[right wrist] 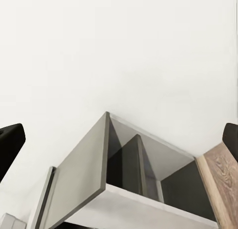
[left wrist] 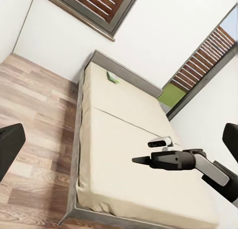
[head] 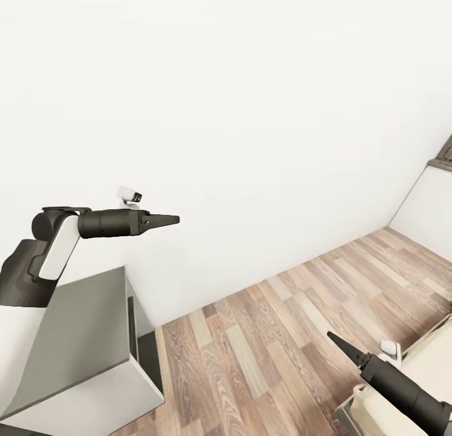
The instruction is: Put all the toys in the child's room - the three board games (two on the bed and one on the table), the two jigsaw puzzles on the table, and the tennis ball on the table - inside the toy box on the table in the child's room.
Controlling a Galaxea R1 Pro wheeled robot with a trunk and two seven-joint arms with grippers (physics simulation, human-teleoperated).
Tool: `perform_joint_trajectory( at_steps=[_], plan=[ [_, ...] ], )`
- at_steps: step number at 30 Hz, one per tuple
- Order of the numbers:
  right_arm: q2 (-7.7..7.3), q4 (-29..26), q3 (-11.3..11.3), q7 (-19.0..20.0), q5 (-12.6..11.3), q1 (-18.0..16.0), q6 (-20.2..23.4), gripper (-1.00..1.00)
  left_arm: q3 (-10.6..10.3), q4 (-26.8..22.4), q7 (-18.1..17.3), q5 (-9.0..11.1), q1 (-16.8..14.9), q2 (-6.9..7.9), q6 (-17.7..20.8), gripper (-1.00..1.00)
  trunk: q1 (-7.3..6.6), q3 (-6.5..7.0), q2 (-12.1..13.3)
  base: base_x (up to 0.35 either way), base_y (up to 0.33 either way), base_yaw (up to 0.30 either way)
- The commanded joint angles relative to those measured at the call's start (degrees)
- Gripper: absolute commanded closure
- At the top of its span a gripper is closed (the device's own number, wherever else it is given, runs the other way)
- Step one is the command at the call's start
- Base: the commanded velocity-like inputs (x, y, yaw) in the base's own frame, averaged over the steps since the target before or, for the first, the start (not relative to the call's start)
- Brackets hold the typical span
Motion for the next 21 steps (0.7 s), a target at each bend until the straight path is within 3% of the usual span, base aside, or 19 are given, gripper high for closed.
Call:
perform_joint_trajectory(
  at_steps=[1, 21],
  plan=[
    [-0.01, 0.0, 0.0, 0.0, -0.3, 0.0, 0.4, -1.00, -0.1, 0.0, -0.1, 0.1, -0.1, 0.06, 0.2, -1.00, 0.04, -0.01, -0.1, 0.000, 0.000, -0.171],
    [-0.01, 0.0, -0.1, 0.0, -0.3, 0.0, 0.4, -1.00, -0.1, 0.0, -0.1, 0.1, -0.1, 0.14, 0.2, -1.00, 0.04, 1.67, -0.1, 0.000, 0.000, -0.181]
  ],
)
